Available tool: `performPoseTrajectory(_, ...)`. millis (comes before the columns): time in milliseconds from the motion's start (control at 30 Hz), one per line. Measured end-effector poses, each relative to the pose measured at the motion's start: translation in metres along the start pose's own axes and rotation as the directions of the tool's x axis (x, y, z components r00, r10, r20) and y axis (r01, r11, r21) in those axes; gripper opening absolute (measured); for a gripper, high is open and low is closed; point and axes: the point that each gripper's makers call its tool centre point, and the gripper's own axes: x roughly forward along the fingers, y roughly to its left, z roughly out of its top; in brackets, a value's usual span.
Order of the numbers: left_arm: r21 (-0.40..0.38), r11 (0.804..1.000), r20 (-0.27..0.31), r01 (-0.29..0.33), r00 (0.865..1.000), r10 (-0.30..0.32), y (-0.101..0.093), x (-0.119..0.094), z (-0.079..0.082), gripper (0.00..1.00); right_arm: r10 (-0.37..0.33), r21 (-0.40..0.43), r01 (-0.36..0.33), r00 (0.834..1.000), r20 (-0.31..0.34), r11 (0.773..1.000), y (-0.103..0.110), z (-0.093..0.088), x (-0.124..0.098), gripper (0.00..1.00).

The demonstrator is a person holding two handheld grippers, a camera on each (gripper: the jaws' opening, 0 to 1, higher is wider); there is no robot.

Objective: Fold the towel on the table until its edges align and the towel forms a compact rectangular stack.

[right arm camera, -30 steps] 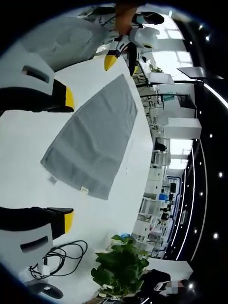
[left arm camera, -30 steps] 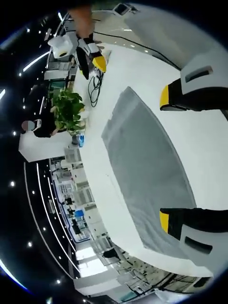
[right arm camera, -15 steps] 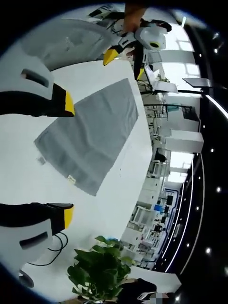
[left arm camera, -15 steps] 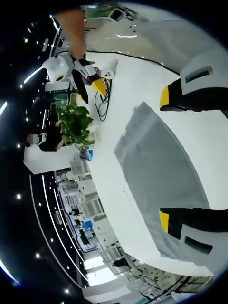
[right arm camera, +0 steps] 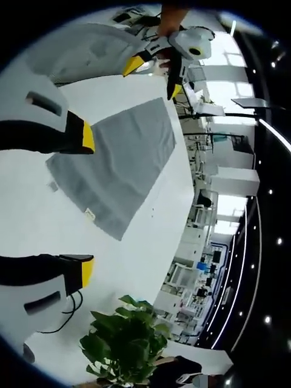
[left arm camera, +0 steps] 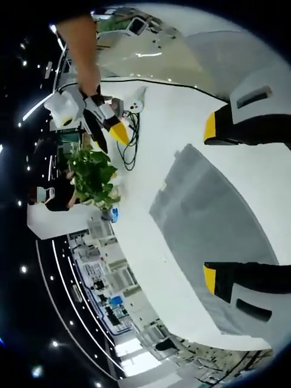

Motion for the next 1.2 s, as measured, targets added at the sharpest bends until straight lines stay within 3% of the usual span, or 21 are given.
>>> performPoseTrajectory(200, 0.087, 0.996, -0.019, 0.015, 1.000, -0.013, -0.020, 0.017, 0.016, 0.80, 0.011, 0.014, -0.011, 0.999, 0.030, 1.000, -0.009, -0.001, 0.006, 0.65)
performPoseTrajectory(333, 0.100, 0.994, -0.018, 0.033, 0.999, -0.031, -0.037, 0.029, 0.028, 0.78, -0.029, 0.037, 0.028, 0.999, 0.031, 0.999, -0.021, -0.005, 0.009, 0.63)
performPoseTrajectory(433, 0.107, 0.992, -0.030, 0.060, 0.998, -0.057, -0.051, 0.036, 0.032, 0.78, -0.021, 0.077, 0.019, 0.999, 0.036, 0.997, -0.026, -0.005, 0.013, 0.61)
performPoseTrajectory(633, 0.124, 0.987, -0.070, 0.101, 0.993, -0.093, -0.067, 0.048, 0.028, 0.76, -0.020, 0.096, 0.016, 0.999, 0.041, 0.995, -0.029, -0.004, 0.018, 0.59)
performPoseTrajectory(767, 0.121, 0.986, -0.100, 0.112, 0.990, -0.101, -0.069, 0.052, 0.020, 0.76, -0.017, 0.102, 0.016, 1.000, 0.010, 0.995, -0.027, -0.012, 0.027, 0.57)
performPoseTrajectory(967, 0.118, 0.985, -0.100, 0.122, 0.989, -0.111, -0.073, 0.056, 0.016, 0.74, -0.019, 0.119, 0.022, 0.999, -0.026, 0.993, -0.029, -0.021, 0.037, 0.54)
performPoseTrajectory(1200, 0.106, 0.979, -0.089, 0.172, 0.983, -0.163, -0.078, 0.071, 0.015, 0.72, -0.042, 0.164, 0.047, 0.999, -0.034, 0.985, -0.042, -0.015, 0.048, 0.52)
